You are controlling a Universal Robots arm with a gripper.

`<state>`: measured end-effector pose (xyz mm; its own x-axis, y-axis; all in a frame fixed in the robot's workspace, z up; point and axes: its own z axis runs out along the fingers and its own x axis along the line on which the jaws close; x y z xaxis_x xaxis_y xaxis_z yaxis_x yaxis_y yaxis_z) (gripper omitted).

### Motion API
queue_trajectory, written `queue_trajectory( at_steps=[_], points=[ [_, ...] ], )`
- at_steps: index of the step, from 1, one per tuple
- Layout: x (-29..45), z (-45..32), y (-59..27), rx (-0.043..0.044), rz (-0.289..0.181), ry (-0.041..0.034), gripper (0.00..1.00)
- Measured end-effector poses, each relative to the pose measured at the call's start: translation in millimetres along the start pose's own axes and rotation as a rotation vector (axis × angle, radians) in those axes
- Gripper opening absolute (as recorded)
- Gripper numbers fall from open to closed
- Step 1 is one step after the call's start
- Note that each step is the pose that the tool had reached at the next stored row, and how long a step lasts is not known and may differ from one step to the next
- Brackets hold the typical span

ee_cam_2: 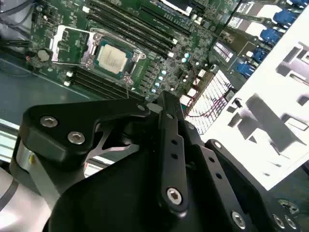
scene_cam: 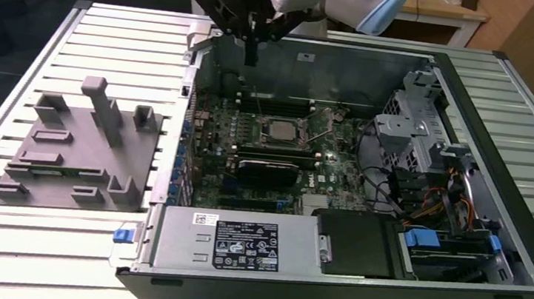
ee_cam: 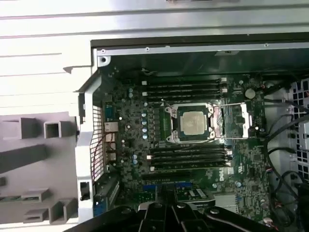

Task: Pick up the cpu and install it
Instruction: 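Close the cpu cover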

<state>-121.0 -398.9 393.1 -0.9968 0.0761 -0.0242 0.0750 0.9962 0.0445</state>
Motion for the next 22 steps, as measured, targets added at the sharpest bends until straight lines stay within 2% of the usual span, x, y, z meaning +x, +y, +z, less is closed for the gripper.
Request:
queue_trajectory(
  at_steps=[3,9,13,16,19,22],
  points=[
    [-10.5,2.0,0.8,0.0002,0.000,0.0006,0.11],
    [-11.5,2.8,1.1,0.0002,0.004,0.0003,0.11],
    [-12.7,7.1,1.7,0.0009,0.034,-0.0008,0.11],
    [-16.0,12.5,2.9,0.0002,0.038,-0.0010,0.11],
    [-22.6,17.1,4.5,0.0002,0.040,-0.0011,0.11],
    [-24.1,19.4,4.9,0.0008,0.067,-0.0024,0.11]
  ],
)
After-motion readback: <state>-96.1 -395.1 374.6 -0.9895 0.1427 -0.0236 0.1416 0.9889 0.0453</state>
